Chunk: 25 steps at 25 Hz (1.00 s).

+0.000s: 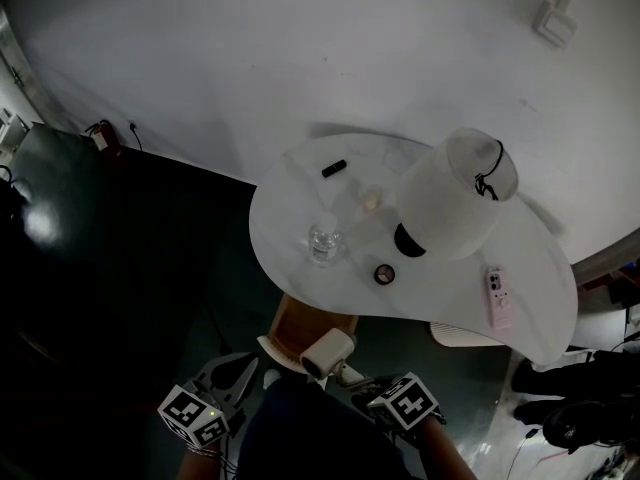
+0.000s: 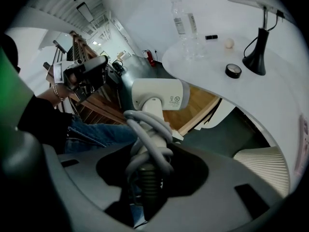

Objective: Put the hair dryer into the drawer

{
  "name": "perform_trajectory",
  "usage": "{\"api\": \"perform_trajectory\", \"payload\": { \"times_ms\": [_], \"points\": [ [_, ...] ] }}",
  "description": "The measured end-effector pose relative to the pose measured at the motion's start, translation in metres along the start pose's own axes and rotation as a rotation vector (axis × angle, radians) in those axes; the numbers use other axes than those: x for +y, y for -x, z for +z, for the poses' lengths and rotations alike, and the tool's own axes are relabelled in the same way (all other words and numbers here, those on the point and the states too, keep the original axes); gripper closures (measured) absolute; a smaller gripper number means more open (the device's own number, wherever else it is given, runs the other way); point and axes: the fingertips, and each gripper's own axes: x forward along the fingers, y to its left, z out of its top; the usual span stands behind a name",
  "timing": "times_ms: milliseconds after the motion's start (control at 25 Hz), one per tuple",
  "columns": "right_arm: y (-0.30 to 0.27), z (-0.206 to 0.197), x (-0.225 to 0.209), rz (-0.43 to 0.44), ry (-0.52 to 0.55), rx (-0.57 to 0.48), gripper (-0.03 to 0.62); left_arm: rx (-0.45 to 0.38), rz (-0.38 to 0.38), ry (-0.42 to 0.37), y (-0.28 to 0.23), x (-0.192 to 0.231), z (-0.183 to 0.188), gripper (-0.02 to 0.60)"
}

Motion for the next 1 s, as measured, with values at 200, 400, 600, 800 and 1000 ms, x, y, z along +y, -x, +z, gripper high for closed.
{"api": "perform_trajectory", "payload": {
  "times_ms": [200, 400, 600, 800, 1000],
  "points": [
    [-0.012, 0.012, -0.001, 0.015, -0.017, 0.022, 0.410, 0.020, -0.037, -0.018, -0.013, 0.000, 0.004, 0.574],
    [-0.023, 0.019, -0.004, -0.027, -0.010, 0.078, 0.410, 0.073, -0.085, -0.054, -0.029, 0.009, 0.006, 0.574],
    [-0.028, 0.032, -0.005, -0.015, -0.071, 0.068, 0.410, 0.129, -0.153, -0.051, -0.044, 0.017, 0.005, 0.574],
    [-0.037, 0.040, -0.009, -0.047, -0.147, 0.072, 0.410, 0.196, -0.242, -0.055, -0.059, 0.031, -0.002, 0.574],
    [-0.048, 0.052, -0.009, -0.051, -0.231, 0.053, 0.410, 0.245, -0.301, -0.050, -0.075, 0.047, -0.003, 0.574]
  ]
}}
